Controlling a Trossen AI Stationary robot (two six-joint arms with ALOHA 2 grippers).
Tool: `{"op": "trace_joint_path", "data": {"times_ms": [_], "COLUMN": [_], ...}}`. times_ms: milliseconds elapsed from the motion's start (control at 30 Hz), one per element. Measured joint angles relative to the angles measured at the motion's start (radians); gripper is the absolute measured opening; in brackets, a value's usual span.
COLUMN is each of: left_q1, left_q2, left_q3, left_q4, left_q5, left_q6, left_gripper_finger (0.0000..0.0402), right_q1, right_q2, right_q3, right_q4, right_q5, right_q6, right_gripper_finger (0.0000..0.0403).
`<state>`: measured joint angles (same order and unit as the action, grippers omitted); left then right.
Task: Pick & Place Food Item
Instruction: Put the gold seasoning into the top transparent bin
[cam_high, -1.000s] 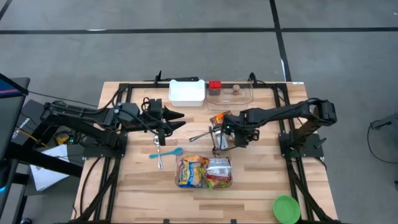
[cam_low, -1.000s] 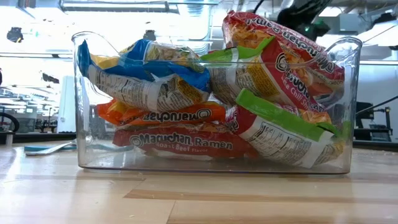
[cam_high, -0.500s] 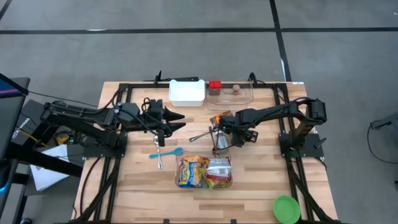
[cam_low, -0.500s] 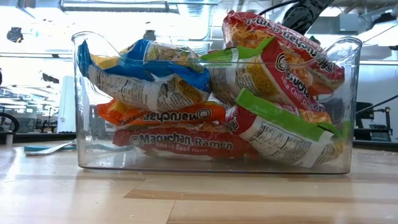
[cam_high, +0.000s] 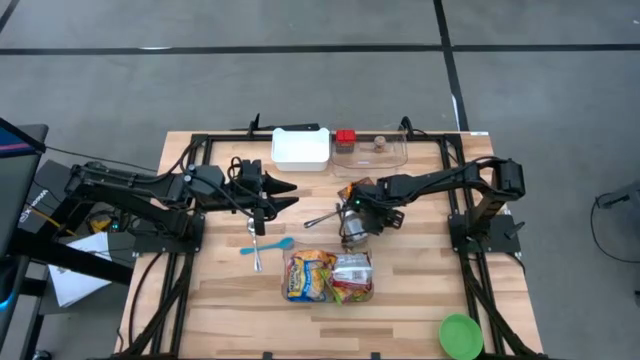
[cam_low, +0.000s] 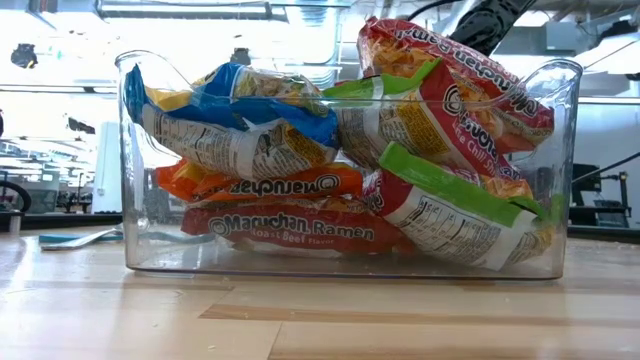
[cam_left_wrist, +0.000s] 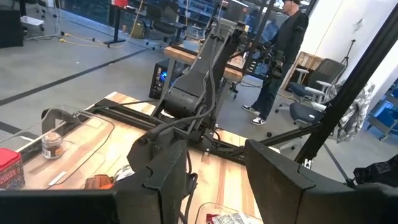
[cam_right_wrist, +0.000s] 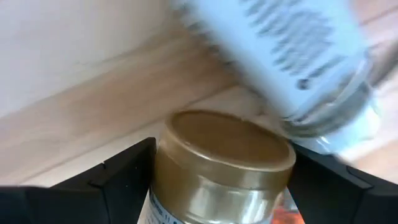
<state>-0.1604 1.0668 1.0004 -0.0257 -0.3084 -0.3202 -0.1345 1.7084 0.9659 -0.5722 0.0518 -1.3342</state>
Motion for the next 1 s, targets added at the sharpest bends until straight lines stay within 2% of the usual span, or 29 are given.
{"op": "trace_joint_path", "data": {"times_ms": [533,800,1000], "left_q1": [0.000,0.005,0.006], "left_q2": [0.000,0.000,0.000], "left_q3": [0.000,0.000,0.000], "left_q4": [0.006,0.007,0.007], "left_q5": [0.000,-0.001,-0.001], "left_q6": [-0.017,-0.018,-0.021], "left_gripper_finger": [0.0159,0.0159,0.0159], "right_q1": [0.005,0.005,0.007], "right_q2": [0.000,0.000,0.000], "right_q3": [0.013,0.013,0.013], "right_q4": [0.586,0.712,0.710], "right_q5": [-0.005,-0.007,-0.001], "right_q6": [0.000,0.008,0.141], "right_gripper_finger": [0.0327,0.0327,0.0327]}}
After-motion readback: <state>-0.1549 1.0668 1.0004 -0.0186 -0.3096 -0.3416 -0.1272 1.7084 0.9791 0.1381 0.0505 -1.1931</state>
